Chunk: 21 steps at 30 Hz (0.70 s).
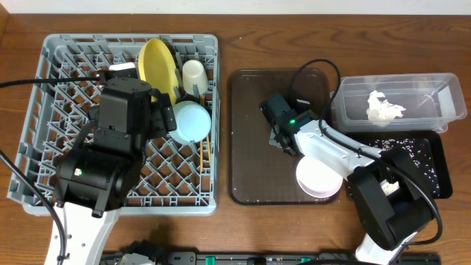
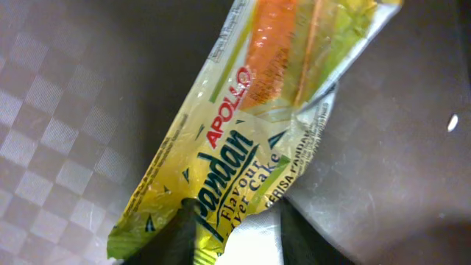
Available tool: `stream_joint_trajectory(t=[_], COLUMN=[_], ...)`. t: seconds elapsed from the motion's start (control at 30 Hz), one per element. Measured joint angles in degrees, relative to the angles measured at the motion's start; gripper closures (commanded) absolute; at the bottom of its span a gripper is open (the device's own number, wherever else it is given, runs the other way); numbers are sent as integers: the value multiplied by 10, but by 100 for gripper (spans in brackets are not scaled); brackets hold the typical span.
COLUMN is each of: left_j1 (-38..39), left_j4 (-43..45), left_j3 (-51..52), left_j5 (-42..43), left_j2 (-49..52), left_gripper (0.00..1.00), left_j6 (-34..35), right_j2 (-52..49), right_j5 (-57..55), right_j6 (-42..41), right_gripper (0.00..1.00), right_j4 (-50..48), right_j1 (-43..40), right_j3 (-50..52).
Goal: Sort waste into correct bins and load items into the dishwasher rack
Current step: 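Lower the right gripper and pinch the Apollo Pandan cake wrapper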
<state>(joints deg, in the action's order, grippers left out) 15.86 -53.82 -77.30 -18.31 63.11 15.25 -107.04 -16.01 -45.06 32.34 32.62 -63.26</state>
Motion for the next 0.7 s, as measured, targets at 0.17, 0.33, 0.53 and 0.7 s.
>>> stream_joint_trajectory(t=[0.17,0.33,0.53,0.7], left_j1=[0,0,0,0], left_j4=[0,0,0,0], left_j3=[0,0,0,0], left_j5=[0,0,0,0], left_j2=[0,0,0,0], left_gripper=[6,6,6,6], left_j6=[0,0,0,0], right_j2=[5,57,87,75], right_j5=[1,2,-3,-5], right_j6=[9,11,12,12], right_gripper=[52,48,46,46], right_j4=[1,-1,-4,-9], right_j1=[-5,-21,-39,-54], right_j3=[0,0,0,0])
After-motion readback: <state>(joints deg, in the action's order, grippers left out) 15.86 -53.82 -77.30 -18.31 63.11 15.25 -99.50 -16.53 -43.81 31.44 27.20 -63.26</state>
